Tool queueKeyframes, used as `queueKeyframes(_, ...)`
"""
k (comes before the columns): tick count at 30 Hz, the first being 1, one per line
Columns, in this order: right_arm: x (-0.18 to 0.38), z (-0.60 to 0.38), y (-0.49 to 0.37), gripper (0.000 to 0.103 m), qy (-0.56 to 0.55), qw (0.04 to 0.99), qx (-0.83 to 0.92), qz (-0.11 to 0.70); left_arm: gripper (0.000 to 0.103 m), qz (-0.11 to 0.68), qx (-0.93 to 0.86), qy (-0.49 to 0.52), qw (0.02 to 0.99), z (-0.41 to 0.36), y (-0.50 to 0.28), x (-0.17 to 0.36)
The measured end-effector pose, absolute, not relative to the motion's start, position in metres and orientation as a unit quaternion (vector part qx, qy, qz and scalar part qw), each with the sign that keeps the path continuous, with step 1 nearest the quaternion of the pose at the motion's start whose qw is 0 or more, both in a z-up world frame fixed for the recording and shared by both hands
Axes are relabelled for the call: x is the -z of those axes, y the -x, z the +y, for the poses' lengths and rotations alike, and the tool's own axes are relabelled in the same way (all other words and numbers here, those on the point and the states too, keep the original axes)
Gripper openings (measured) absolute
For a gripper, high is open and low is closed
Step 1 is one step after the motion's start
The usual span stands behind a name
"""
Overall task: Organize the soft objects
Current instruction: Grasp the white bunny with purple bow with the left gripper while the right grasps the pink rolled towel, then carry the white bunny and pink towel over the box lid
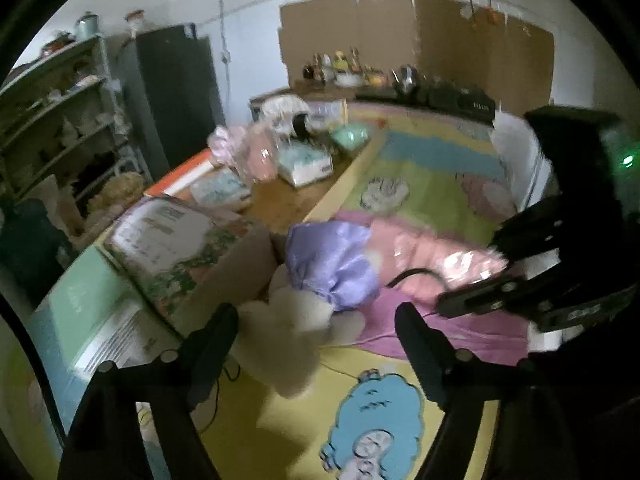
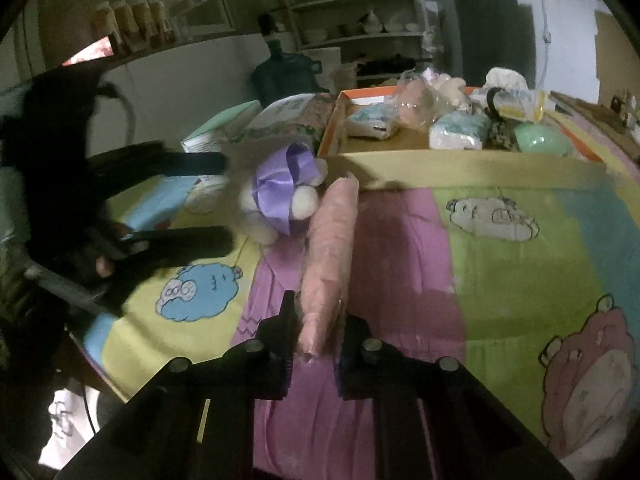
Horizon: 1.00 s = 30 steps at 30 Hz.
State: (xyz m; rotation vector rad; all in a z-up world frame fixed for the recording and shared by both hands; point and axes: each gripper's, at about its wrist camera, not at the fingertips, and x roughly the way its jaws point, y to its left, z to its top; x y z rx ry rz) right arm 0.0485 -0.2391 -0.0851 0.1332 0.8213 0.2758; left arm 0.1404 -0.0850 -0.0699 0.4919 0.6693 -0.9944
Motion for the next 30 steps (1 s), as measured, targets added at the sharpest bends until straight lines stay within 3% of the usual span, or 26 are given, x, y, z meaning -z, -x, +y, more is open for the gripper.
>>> queueKeyframes(10, 0.088, -0.262, -0.046, 0.015, -0.094, 0.903, -0.146, 0.394, 0.074, 0.342, 0.45, -0.251, 0.786, -0.099, -0.166, 0.088)
queueKeyframes(13, 0.089, -0.264, -0.047, 0.015, -0.099, 0.902, -0.149, 0.392, 0.062, 0.337, 0.423, -0.263, 0.799, -0.102, -0.163, 0.09)
queueKeyframes(14, 0.089, -0.264, -0.047, 0.015, -0.101, 0.903, -0.15, 0.39, 0.048, 0.332, 0.41, -0.26, 0.809, -0.1, -0.162, 0.088)
queueKeyframes(15, 0.089, -0.265, -0.046, 0.015, -0.102, 0.903, -0.151, 0.389, 0.044, 0.333, 0.403, -0.251, 0.814, -0.098, -0.163, 0.087)
queueKeyframes(30, 0.066, -0.264, -0.047, 0.015, -0.109, 0.909, -0.18, 0.359, 0.044, 0.328, 0.346, -0.081, 0.875, -0.057, -0.117, 0.049)
